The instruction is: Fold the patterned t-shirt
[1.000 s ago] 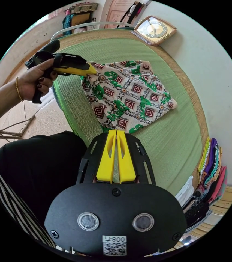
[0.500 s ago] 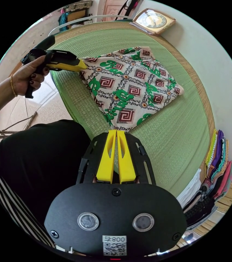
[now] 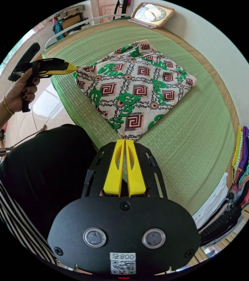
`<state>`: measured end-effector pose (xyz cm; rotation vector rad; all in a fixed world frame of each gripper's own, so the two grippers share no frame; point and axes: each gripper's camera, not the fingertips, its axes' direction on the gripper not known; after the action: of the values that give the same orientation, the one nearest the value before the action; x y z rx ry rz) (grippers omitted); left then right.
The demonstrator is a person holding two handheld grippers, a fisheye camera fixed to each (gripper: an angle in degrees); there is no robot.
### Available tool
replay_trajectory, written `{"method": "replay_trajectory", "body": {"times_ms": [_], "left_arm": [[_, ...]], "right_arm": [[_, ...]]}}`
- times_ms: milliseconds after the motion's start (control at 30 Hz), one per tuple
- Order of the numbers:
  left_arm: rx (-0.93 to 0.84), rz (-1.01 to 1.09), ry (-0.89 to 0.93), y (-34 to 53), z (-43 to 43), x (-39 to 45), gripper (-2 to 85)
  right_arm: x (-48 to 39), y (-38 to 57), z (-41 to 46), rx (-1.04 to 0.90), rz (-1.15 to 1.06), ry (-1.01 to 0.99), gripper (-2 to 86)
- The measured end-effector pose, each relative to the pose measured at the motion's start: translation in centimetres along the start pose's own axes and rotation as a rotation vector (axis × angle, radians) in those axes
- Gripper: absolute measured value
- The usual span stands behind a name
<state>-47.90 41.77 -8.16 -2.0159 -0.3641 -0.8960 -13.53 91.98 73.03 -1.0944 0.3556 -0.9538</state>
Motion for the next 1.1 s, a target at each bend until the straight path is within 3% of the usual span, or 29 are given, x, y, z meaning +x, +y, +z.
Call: {"method": "replay_trajectory", "body": {"times_ms": [100,267,433,767,1100], "left_arm": [[-0.053,-0.013,-0.086,1.0,0.3,0.2,0.5],[0.007,0.043,-0.059,2.2,-0.2,2.3,0.5],[-0.143,-0.002,-0.185,2.6,2.6,1.4,0.5],[-0.053,-0.027,-0.119,7.4,-0.7,1.3,0.4],[-0.119,0.023,0.019,10.1,0.9,2.1,3.1]], "right_arm": [[1.8,1.0,0.3,0.001,0.026,-0.044,-0.3],[4.2,2.3,0.7,-0.01,0.047,-0.082,-0.2],[6.7,4.0,1.3,-0.037,0.05,-0.093,-0.1],[12.5,7.1,2.6,-0.012,0.193,-0.191,0.0],[20.0,12.5,3.7,0.044,0.407,-0.362,3.2]]}}
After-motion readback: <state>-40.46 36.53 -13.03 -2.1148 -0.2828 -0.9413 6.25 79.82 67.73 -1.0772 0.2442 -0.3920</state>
